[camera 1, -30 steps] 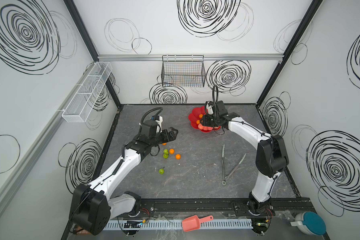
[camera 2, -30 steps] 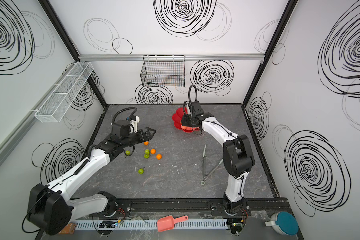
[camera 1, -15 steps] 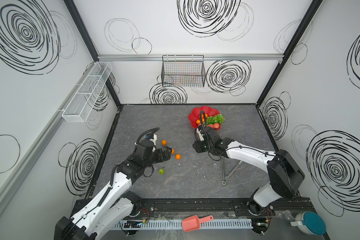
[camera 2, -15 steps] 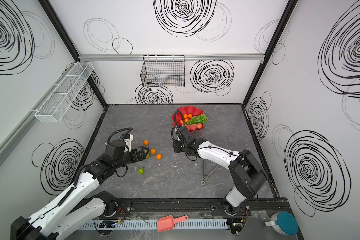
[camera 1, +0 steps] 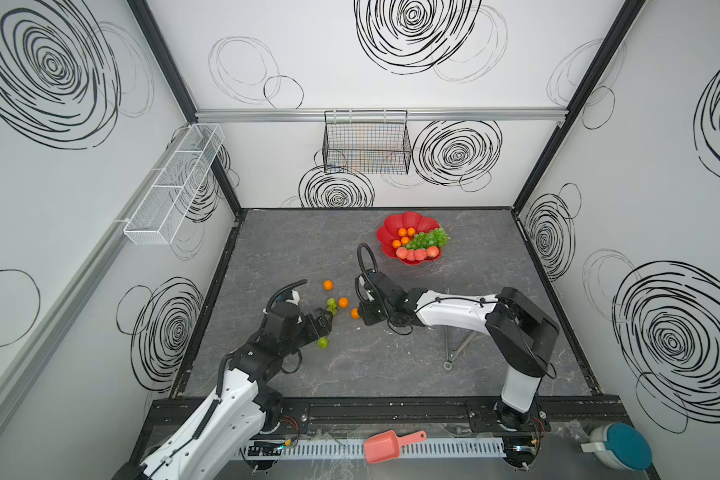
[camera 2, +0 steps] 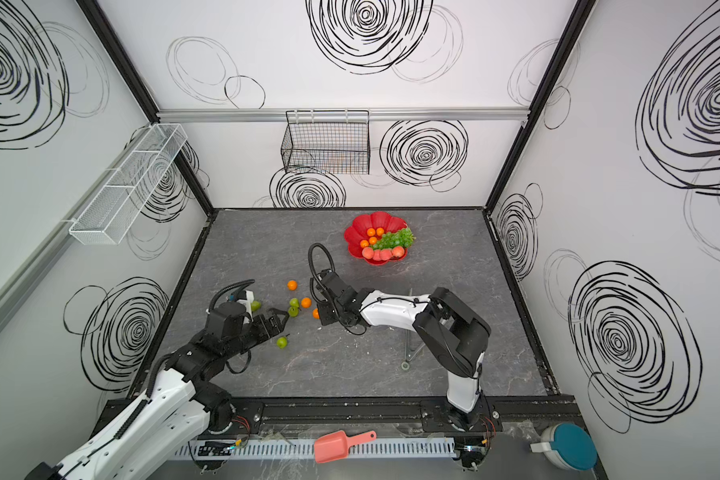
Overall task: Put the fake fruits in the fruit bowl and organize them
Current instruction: 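Move the right gripper back to the cluster and grasp another kumquat, then lift the kumquat with the right gripper and carry it over the bowl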
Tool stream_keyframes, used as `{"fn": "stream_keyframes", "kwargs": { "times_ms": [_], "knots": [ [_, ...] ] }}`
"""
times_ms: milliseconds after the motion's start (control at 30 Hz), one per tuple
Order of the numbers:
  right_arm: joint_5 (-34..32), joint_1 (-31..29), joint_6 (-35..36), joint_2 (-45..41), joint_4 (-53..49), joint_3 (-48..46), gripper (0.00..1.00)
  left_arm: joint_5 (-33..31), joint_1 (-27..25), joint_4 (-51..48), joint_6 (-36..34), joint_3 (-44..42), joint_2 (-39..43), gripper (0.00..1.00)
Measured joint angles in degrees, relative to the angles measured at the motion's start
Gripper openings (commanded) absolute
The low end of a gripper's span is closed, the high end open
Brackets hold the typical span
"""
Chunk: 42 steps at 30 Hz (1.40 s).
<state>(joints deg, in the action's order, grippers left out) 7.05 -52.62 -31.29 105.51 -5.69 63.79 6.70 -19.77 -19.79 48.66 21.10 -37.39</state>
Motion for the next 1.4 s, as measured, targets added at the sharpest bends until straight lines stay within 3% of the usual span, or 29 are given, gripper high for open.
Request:
{"fn": "stream_keyframes", "kwargs": {
  "times_ms": [133, 833, 1400],
  "knots": [
    [0.26, -0.31, -0.44, 1.53, 0.0, 1.84, 0.45, 2.29, 2.6, -0.02, 0.07, -0.22, 0.81, 0.96],
    [0.26, -0.31, -0.7, 8.5, -1.86, 6.82, 0.46, 4.85, 3.41, 0.39, 0.0, -0.22, -0.28, 0.96],
    [0.2, -0.31, -0.96, 9.11, -1.9, 7.5, 0.38, 5.53, 3.72, 1.16, -0.35, -0.22, -0.5, 0.96]
  ]
}}
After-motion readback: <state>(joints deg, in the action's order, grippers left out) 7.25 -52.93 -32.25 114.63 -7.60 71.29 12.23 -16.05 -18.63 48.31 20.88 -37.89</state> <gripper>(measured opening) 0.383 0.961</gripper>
